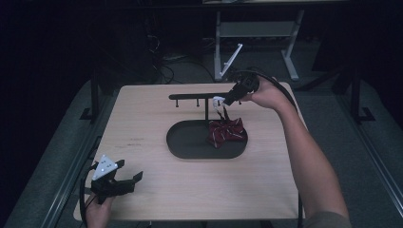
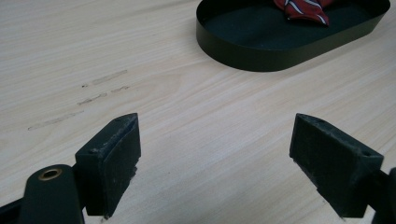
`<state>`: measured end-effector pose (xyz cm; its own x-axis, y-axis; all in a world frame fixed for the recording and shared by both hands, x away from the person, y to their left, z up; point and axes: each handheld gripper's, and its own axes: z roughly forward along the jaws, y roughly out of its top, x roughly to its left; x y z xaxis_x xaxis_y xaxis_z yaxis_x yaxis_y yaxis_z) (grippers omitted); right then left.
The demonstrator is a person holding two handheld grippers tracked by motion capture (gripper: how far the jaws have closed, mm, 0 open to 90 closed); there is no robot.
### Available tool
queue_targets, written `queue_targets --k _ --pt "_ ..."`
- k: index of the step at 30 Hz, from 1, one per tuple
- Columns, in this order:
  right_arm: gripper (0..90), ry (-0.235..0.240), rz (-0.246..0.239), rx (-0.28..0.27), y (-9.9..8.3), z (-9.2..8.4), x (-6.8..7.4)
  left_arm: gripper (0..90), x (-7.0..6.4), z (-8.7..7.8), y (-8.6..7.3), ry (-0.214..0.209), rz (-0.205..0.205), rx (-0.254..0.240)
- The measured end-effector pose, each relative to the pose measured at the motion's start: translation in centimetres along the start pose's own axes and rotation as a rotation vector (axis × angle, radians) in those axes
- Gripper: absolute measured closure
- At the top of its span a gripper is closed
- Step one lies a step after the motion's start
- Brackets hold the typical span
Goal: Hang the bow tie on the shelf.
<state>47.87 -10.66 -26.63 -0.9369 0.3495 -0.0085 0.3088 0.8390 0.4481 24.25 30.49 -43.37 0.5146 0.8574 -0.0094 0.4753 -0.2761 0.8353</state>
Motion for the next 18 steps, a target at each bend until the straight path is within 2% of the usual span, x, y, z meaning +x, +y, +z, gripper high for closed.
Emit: queue_targets --k 3,6,18 --pt "69.4 -0.002 0.002 0.006 -0.12 -0.12 0.18 16.1 -0.12 0.08 0.03 -0.001 -0.001 0.001" --pt "68.3 -0.008 -0.008 -0.012 -0.16 -0.31 0.41 16.1 -0.16 0.12 0.04 -0.003 0.002 0.004" --pt "63.6 0.002 0.002 -0.042 -0.98 -0.65 0.89 16.1 -0.2 0.08 0.03 -0.002 0.008 0.006"
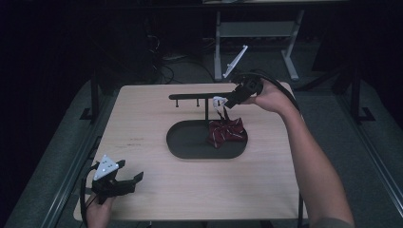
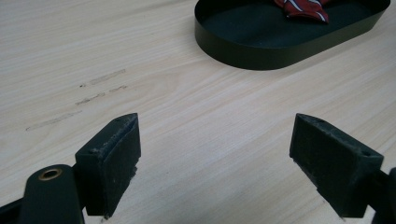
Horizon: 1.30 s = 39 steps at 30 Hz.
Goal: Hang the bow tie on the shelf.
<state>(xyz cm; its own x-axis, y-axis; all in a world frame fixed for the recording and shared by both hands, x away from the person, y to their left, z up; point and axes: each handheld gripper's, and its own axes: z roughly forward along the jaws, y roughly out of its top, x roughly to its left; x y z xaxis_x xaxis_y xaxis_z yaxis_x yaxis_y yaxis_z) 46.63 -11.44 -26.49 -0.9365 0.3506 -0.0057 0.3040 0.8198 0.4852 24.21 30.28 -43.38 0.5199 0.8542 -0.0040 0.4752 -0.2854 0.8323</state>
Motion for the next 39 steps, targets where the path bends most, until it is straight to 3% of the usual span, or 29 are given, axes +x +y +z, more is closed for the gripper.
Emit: queue_targets --k 39 --pt "50.2 0.028 -0.001 -0.046 -4.3 -0.1 2.5 16.1 -0.1 -0.1 0.0 0.007 0.003 0.006"
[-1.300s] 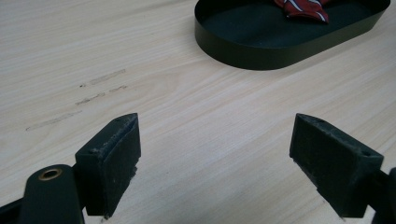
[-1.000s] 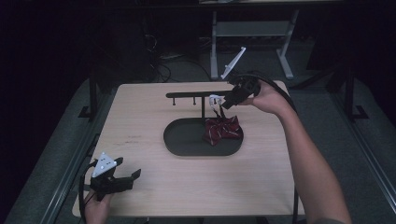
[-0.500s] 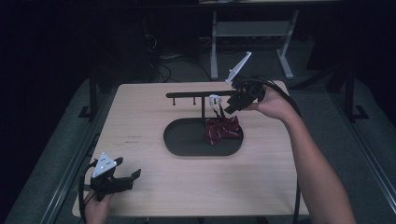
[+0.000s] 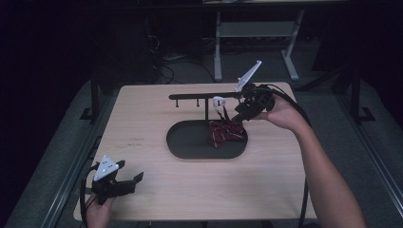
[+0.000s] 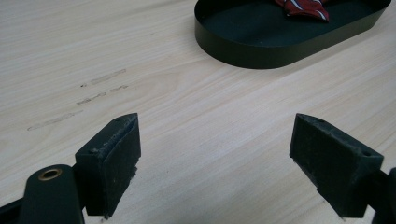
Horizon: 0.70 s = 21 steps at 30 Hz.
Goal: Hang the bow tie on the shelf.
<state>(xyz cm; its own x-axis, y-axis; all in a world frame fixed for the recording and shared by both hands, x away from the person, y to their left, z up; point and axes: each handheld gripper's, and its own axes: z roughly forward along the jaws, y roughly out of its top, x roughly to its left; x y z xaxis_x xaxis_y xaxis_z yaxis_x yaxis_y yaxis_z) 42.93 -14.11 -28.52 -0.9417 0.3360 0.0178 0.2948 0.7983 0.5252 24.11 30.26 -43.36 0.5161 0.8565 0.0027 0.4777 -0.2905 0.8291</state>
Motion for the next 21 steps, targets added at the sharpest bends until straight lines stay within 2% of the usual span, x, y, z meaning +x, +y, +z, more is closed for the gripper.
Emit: queue_targets --k 4,9,21 --pt "49.1 0.003 -0.014 -0.008 -0.4 -0.1 0.3 16.1 0.0 0.0 0.0 0.0 0.004 0.001" --pt "47.3 0.012 0.001 -0.01 -1.0 0.3 0.7 16.1 0.0 0.0 0.0 0.0 0.004 0.003" --pt "43.5 0.034 0.002 -0.008 -2.8 1.4 1.6 16.1 0.0 0.0 0.0 0.001 0.008 0.006"
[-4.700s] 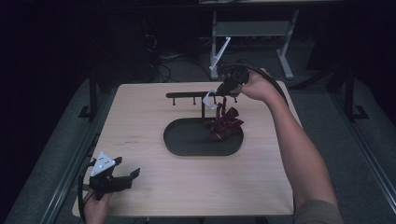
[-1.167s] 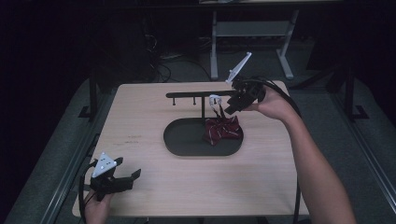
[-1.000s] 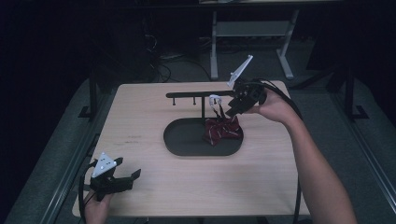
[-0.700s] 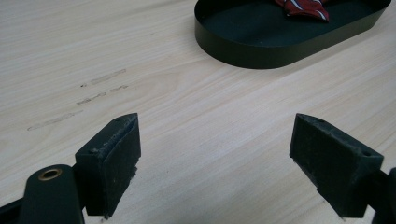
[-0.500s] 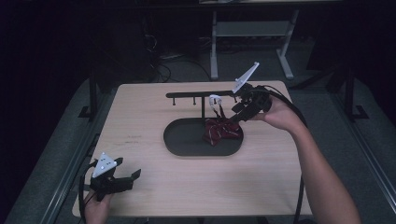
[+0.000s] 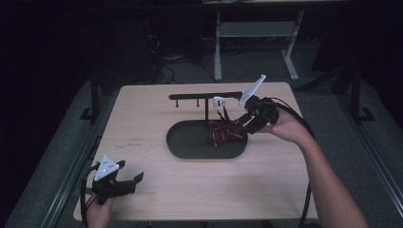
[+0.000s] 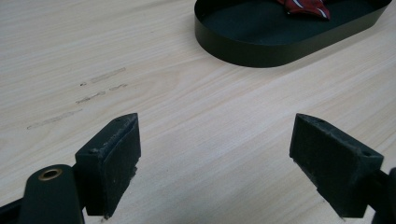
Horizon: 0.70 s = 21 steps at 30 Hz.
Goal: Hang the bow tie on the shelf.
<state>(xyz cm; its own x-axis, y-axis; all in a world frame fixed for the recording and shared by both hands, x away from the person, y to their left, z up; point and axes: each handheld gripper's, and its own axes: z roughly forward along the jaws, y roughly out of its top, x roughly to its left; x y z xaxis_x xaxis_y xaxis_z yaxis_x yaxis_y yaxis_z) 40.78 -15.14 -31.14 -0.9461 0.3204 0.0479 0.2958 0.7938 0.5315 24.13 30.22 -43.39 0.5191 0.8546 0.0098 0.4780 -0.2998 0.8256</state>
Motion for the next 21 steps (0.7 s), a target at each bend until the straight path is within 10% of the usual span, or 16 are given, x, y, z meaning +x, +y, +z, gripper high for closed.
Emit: queue_targets --k 21 --pt "42.2 0.023 0.029 0.002 -3.4 1.4 0.7 16.1 0.0 -0.1 -0.1 0.004 -0.008 0.0"
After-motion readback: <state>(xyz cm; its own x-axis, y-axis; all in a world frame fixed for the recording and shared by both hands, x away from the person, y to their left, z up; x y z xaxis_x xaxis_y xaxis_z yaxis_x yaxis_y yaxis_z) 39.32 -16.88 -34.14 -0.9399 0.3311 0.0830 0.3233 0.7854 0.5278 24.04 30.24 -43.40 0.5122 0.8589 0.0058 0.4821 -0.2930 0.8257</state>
